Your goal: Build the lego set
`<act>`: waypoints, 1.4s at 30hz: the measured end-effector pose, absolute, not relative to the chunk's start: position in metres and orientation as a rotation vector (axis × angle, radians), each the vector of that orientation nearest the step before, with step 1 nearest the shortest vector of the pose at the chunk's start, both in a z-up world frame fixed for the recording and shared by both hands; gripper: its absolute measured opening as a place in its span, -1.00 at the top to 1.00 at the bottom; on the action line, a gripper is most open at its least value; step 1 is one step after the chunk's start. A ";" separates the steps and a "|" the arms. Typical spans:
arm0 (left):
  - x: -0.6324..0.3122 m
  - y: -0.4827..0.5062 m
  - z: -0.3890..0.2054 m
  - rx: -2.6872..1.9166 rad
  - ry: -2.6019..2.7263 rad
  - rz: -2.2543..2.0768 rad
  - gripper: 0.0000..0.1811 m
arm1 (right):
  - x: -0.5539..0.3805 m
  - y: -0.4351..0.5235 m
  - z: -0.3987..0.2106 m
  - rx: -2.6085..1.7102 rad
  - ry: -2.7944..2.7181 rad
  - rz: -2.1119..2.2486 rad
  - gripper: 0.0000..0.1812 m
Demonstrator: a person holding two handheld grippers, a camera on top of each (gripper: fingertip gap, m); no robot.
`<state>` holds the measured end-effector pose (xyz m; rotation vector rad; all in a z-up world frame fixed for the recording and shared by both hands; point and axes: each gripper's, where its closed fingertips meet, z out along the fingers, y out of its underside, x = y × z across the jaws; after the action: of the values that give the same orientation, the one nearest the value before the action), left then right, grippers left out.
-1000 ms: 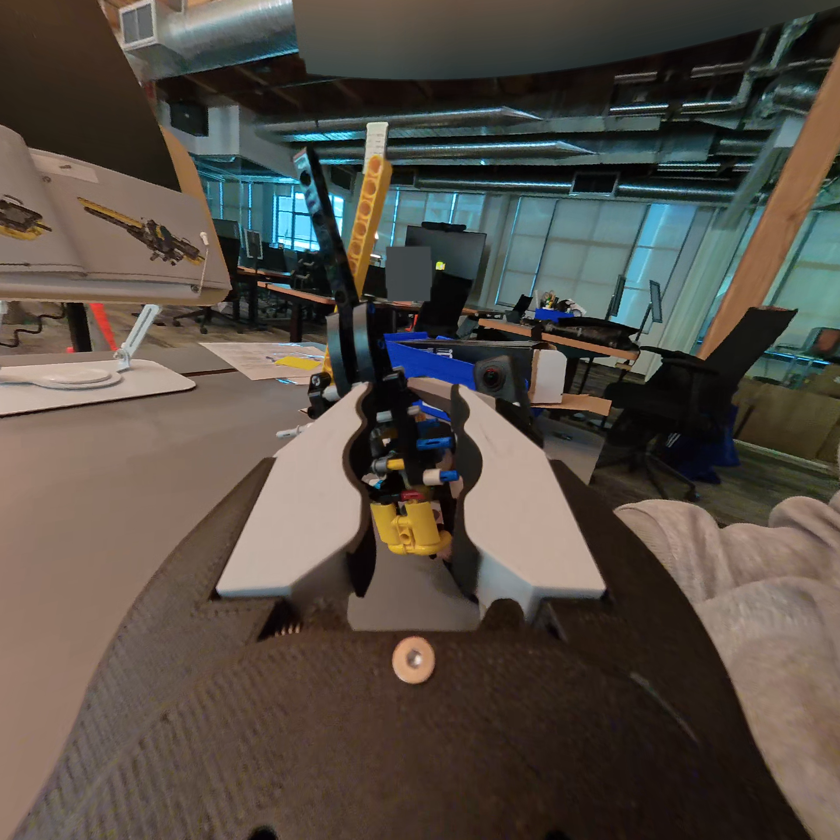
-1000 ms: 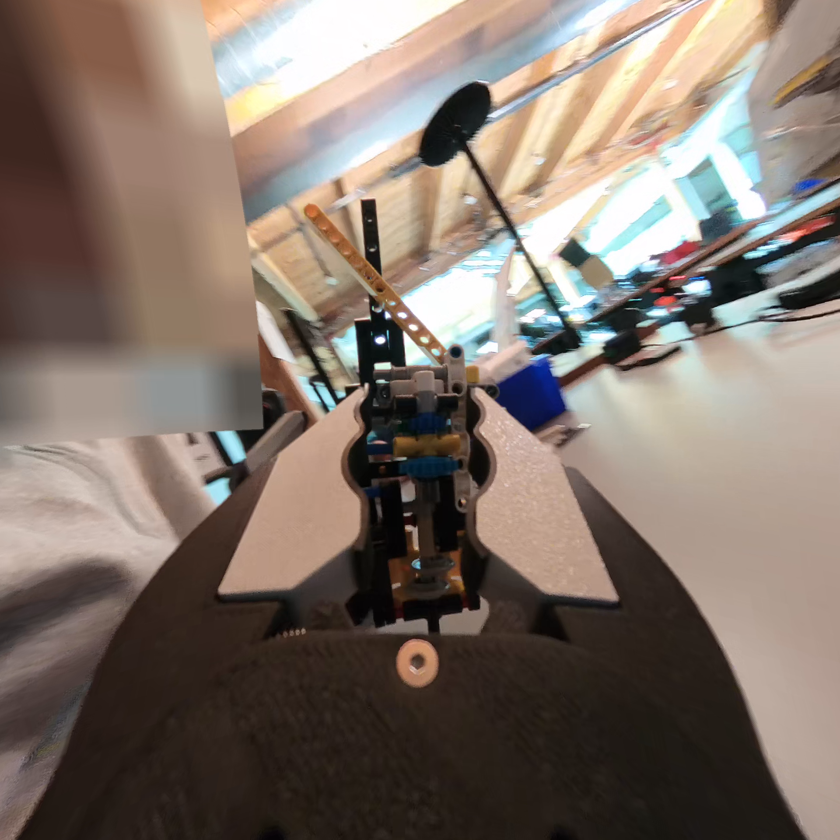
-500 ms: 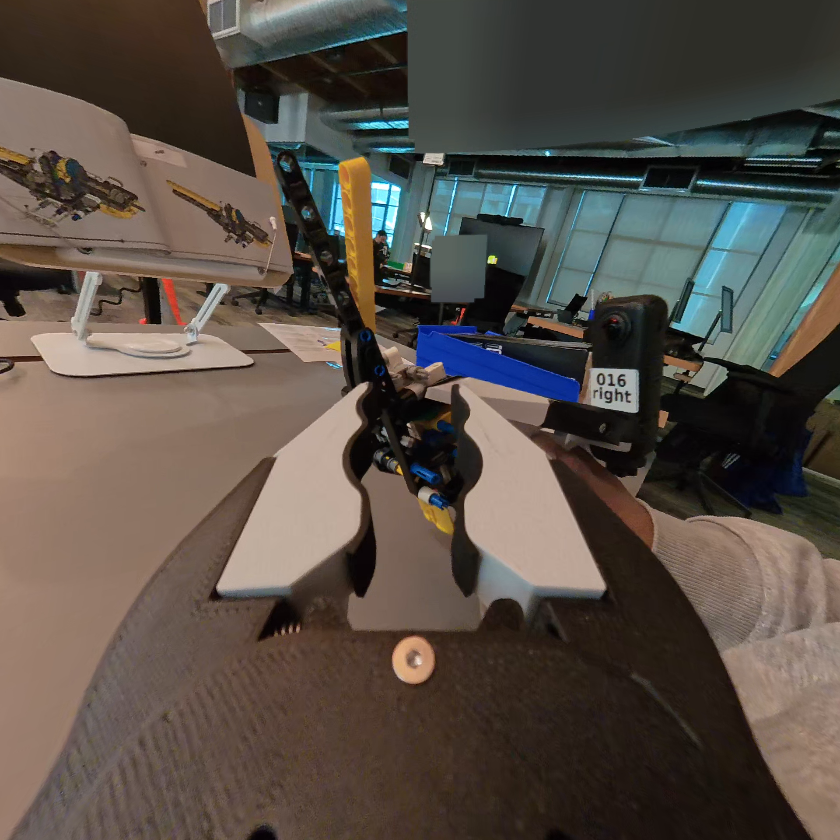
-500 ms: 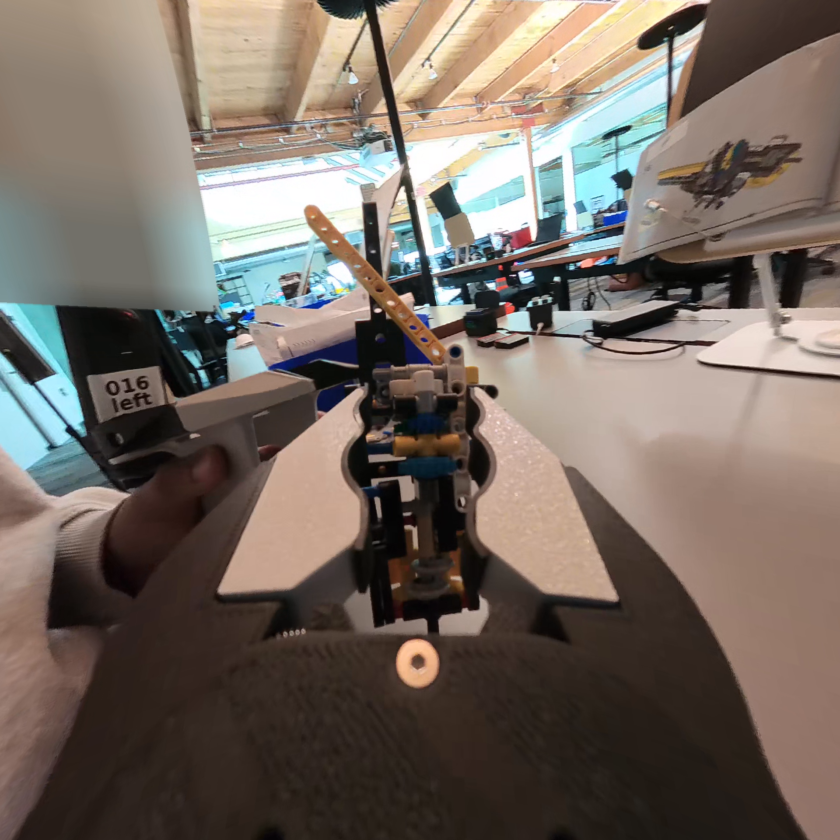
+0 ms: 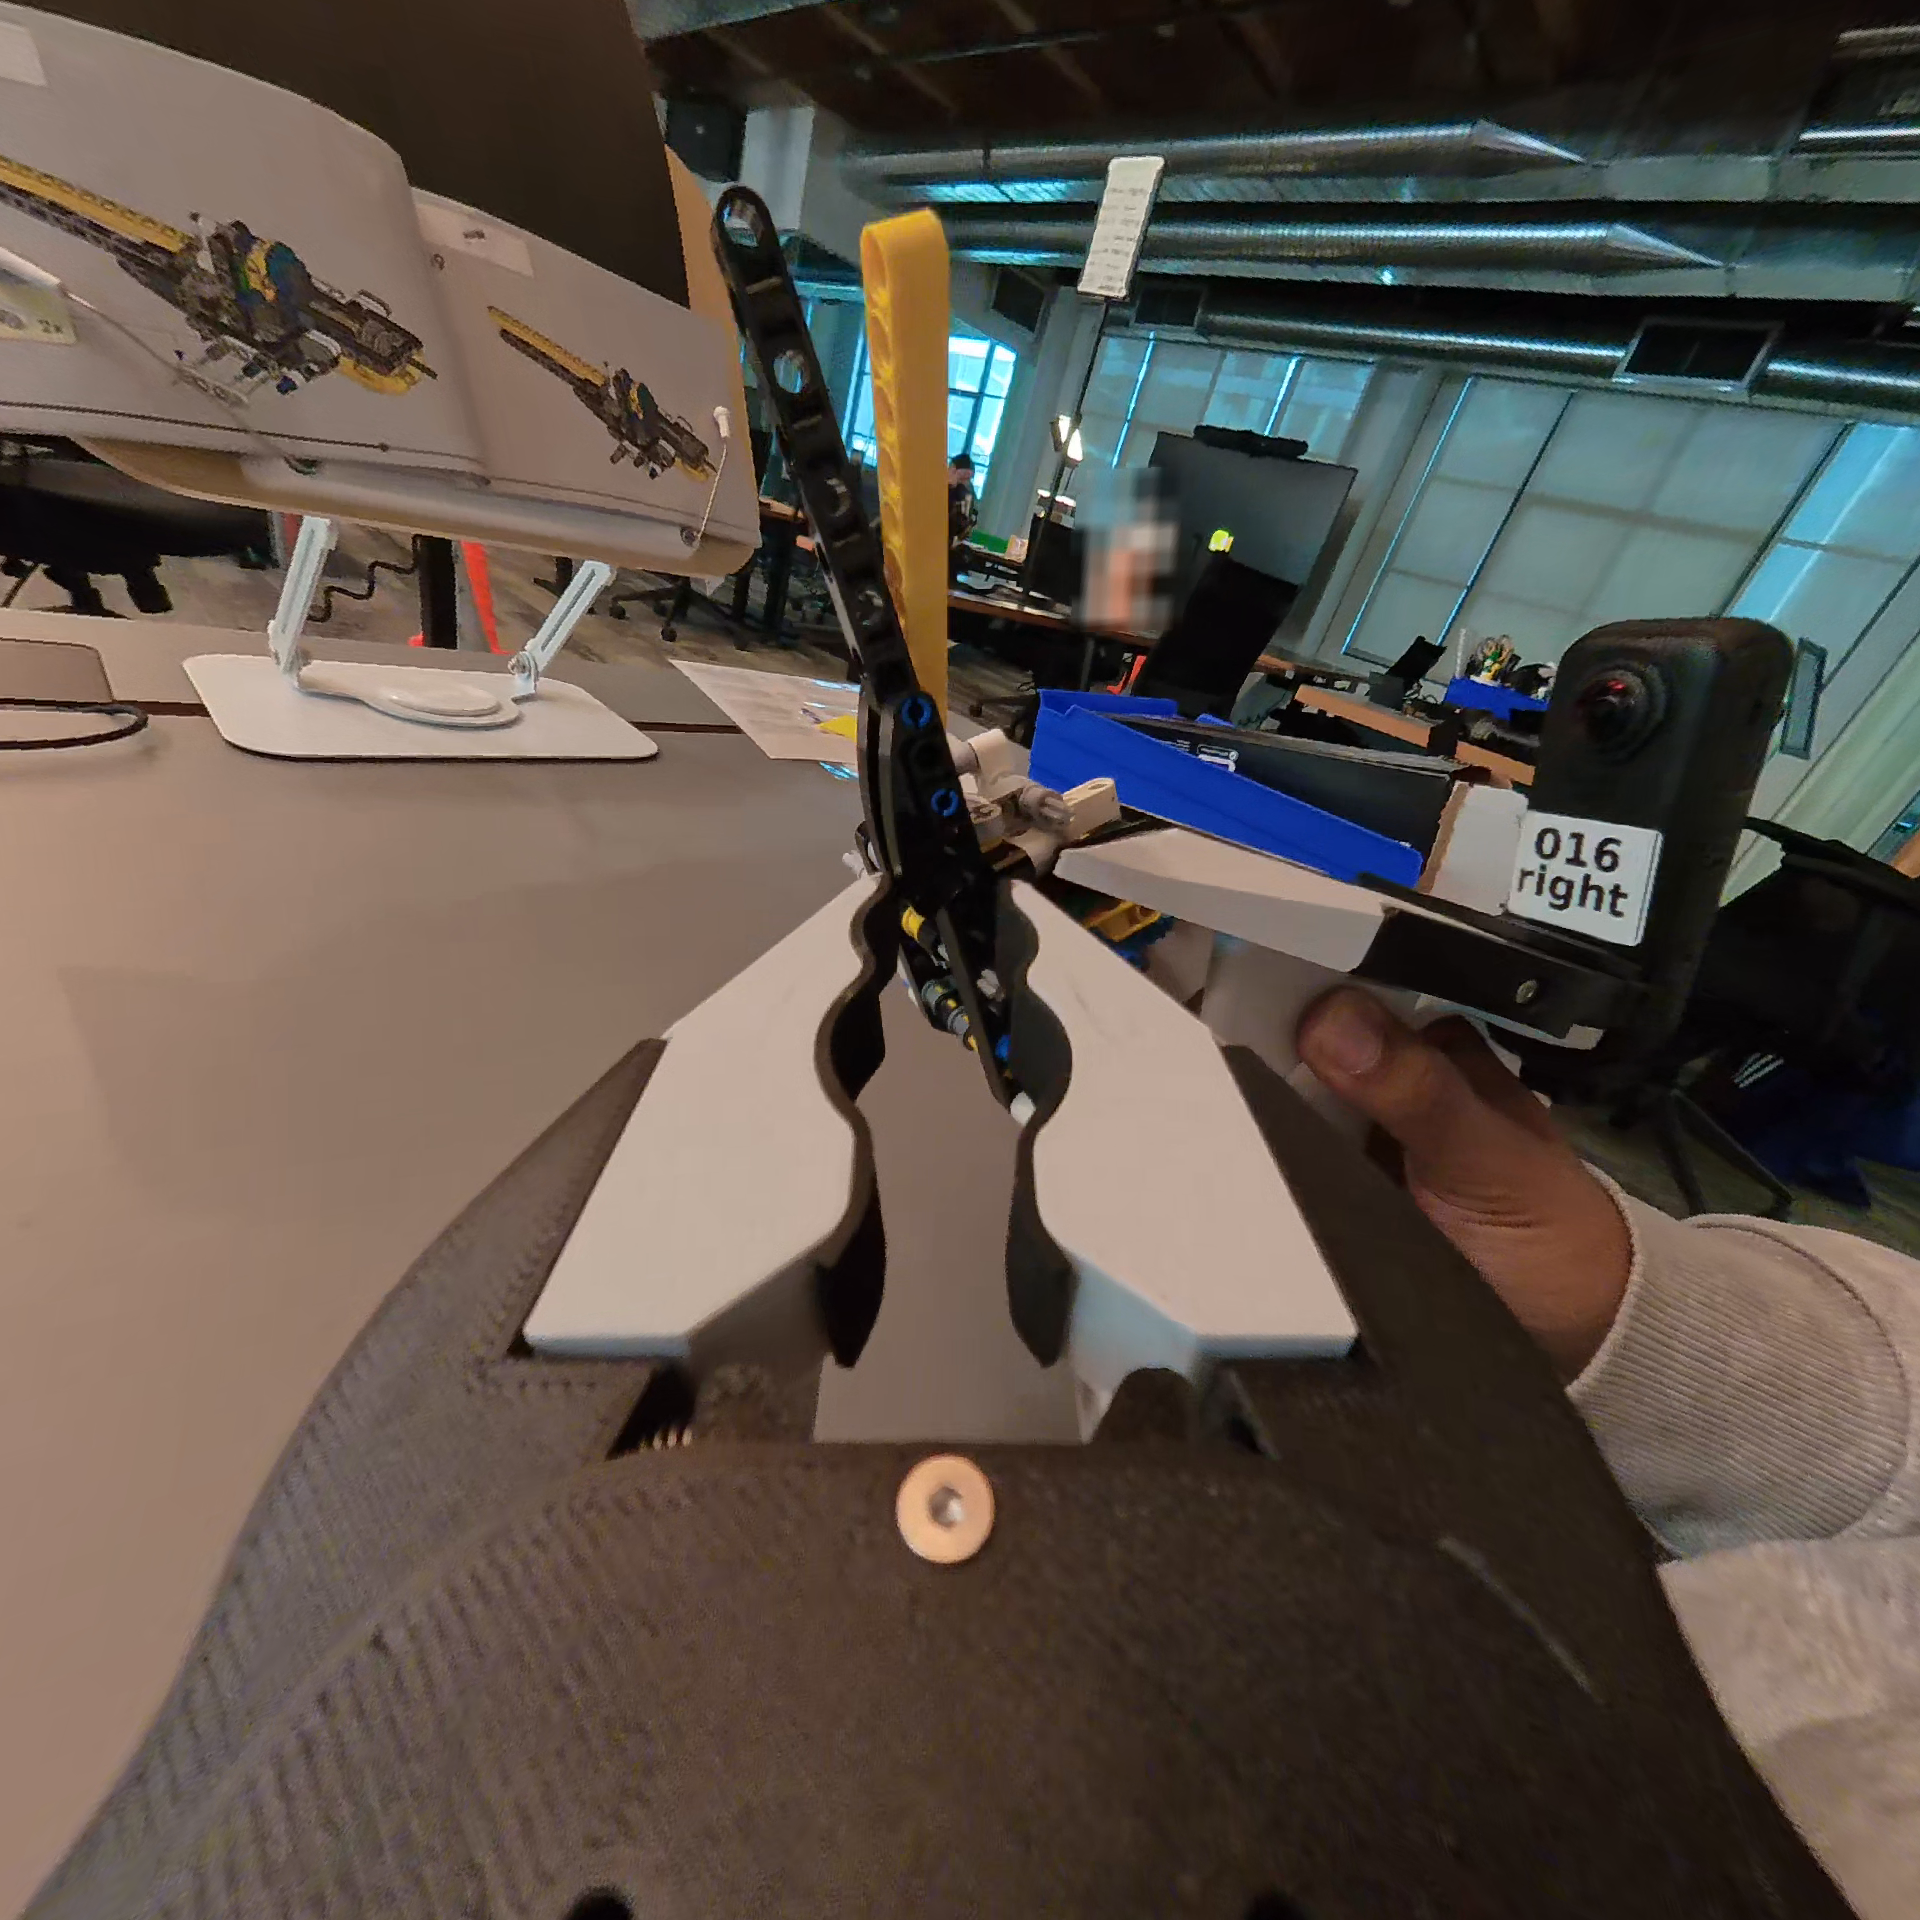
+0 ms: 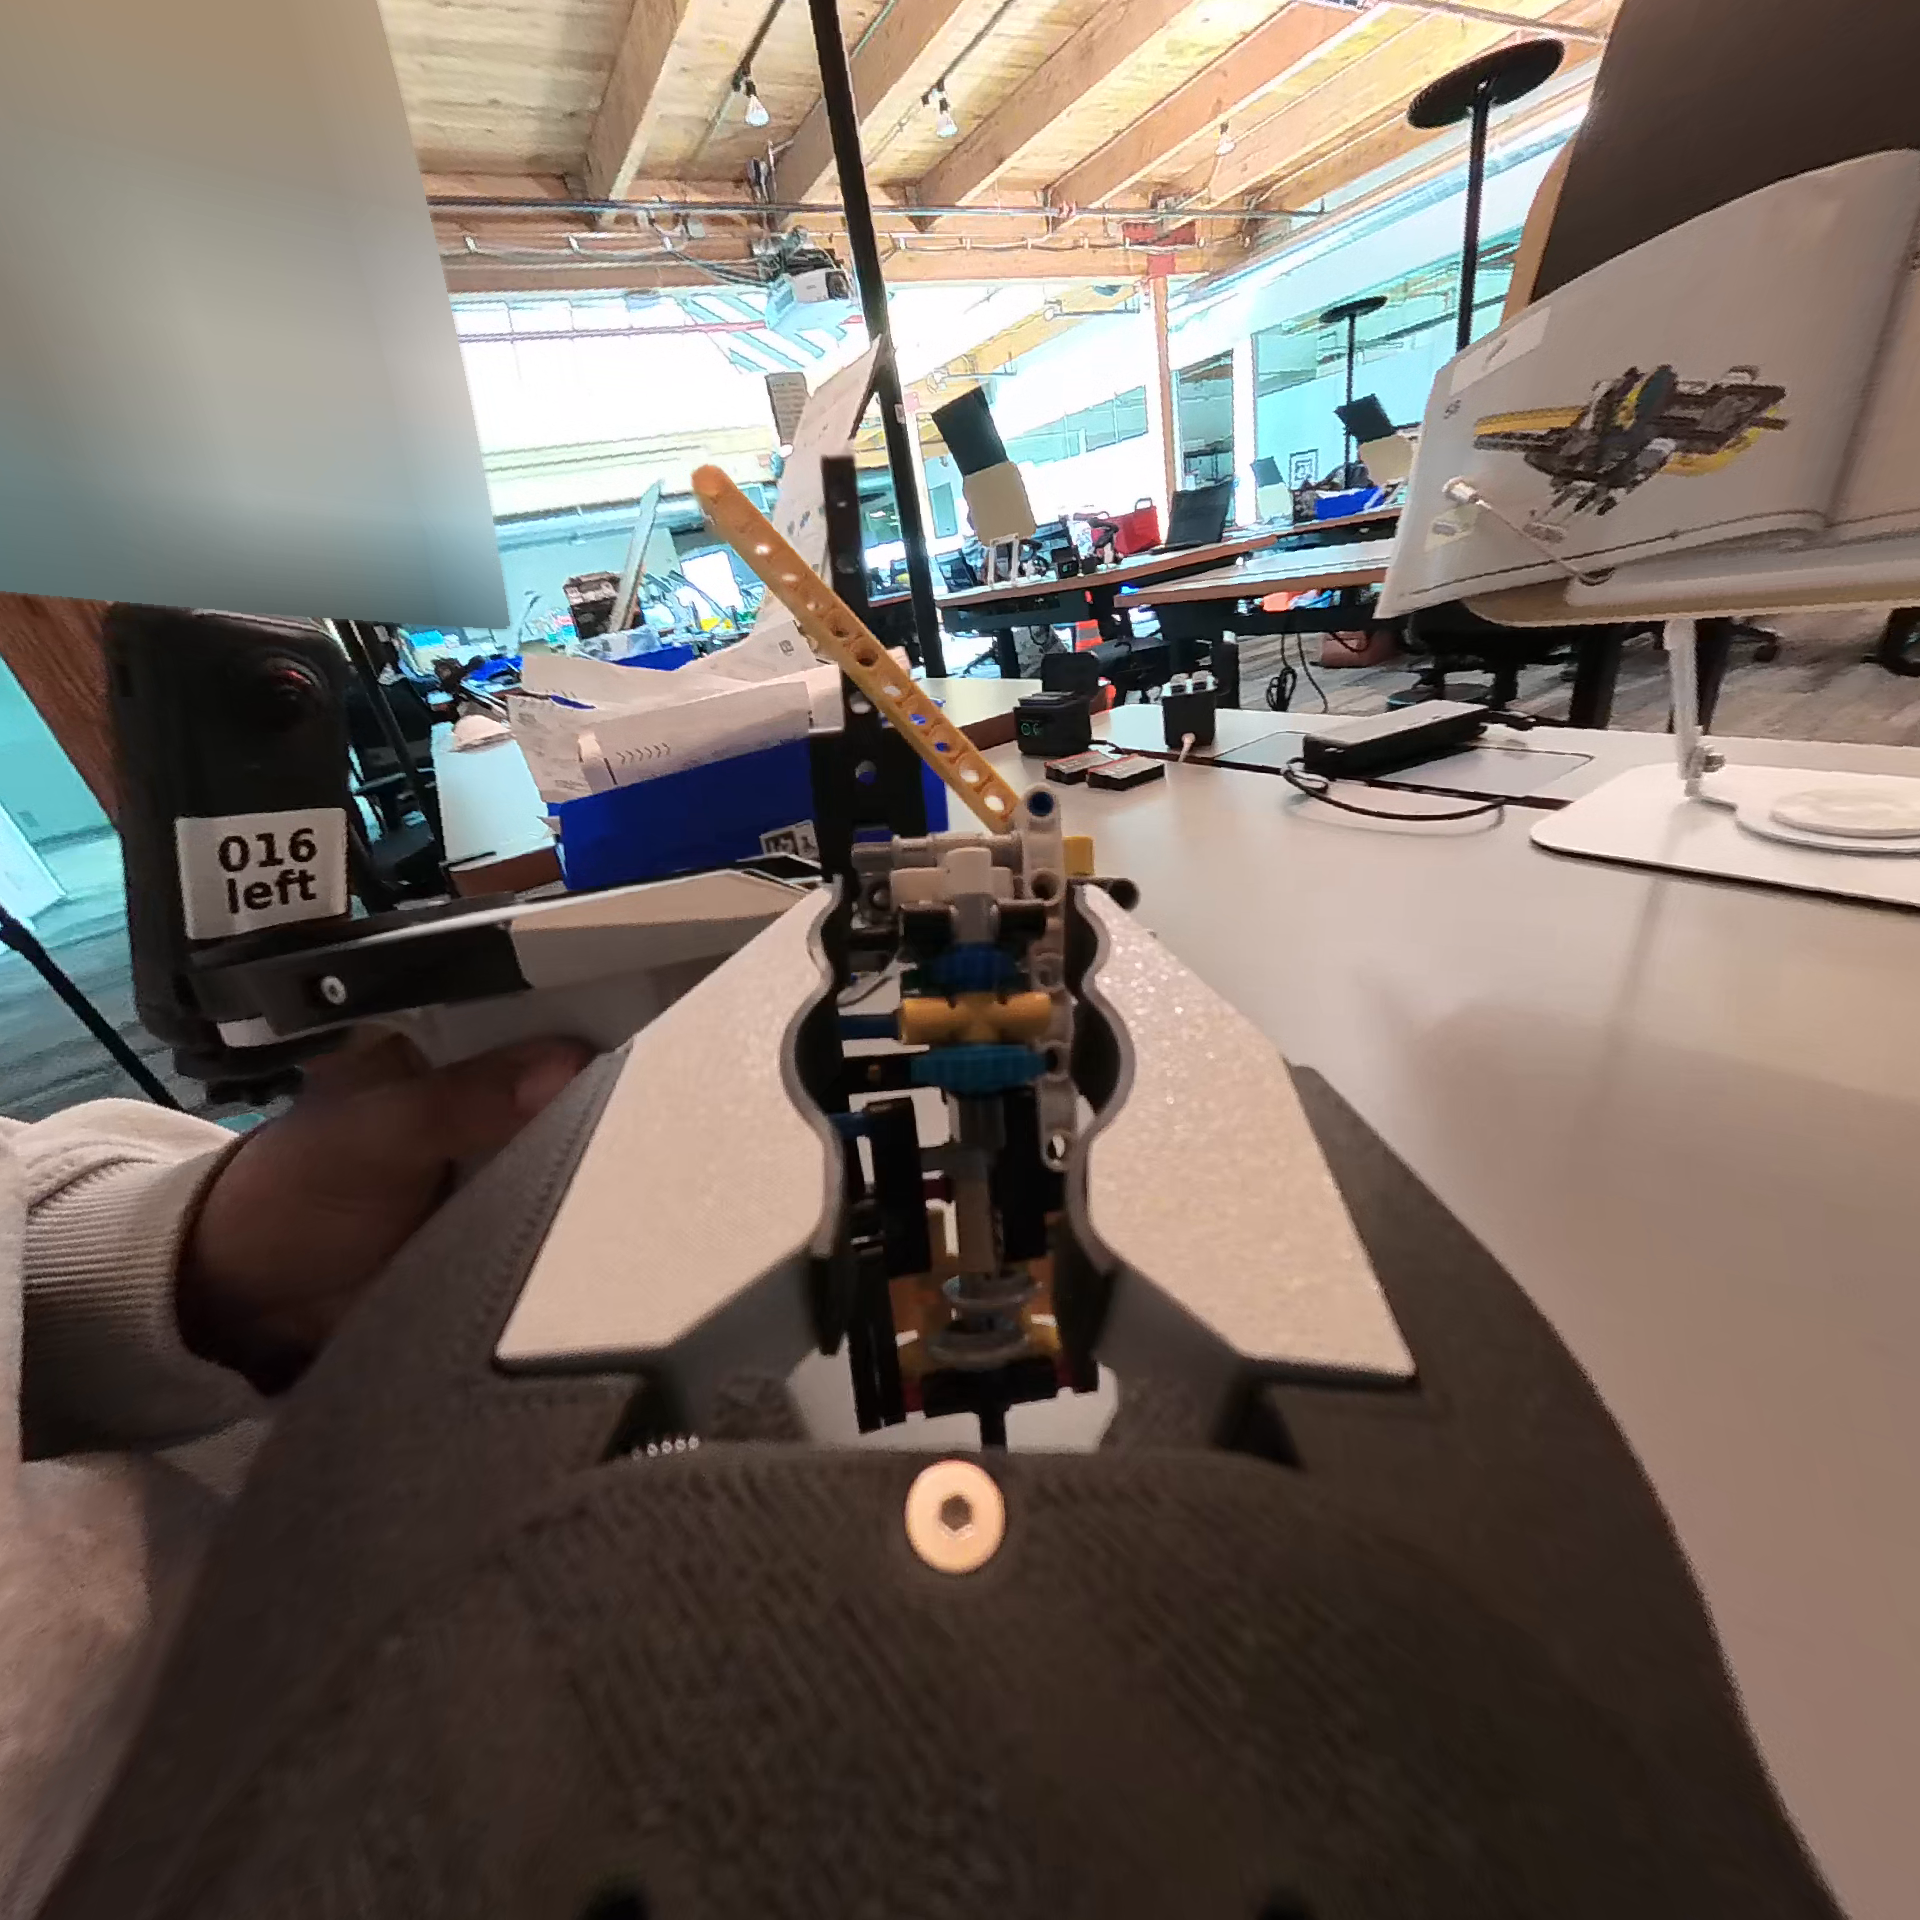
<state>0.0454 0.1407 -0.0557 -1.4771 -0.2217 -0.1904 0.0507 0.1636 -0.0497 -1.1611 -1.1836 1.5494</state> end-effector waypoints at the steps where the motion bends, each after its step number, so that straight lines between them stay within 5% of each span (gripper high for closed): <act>1: 0.045 0.141 -0.056 -1.483 -0.220 -0.190 0.83 | 0.051 0.164 -0.050 -1.161 -1.184 1.540 0.57; 42: 0.055 0.143 -0.053 -1.473 -0.121 -0.165 0.83 | 0.055 0.178 -0.055 -1.210 -1.023 1.804 0.57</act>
<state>0.0552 0.1425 -0.0528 -1.4735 -0.1213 -0.1651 0.0553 0.1780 -0.0549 -1.2100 -1.0227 1.8041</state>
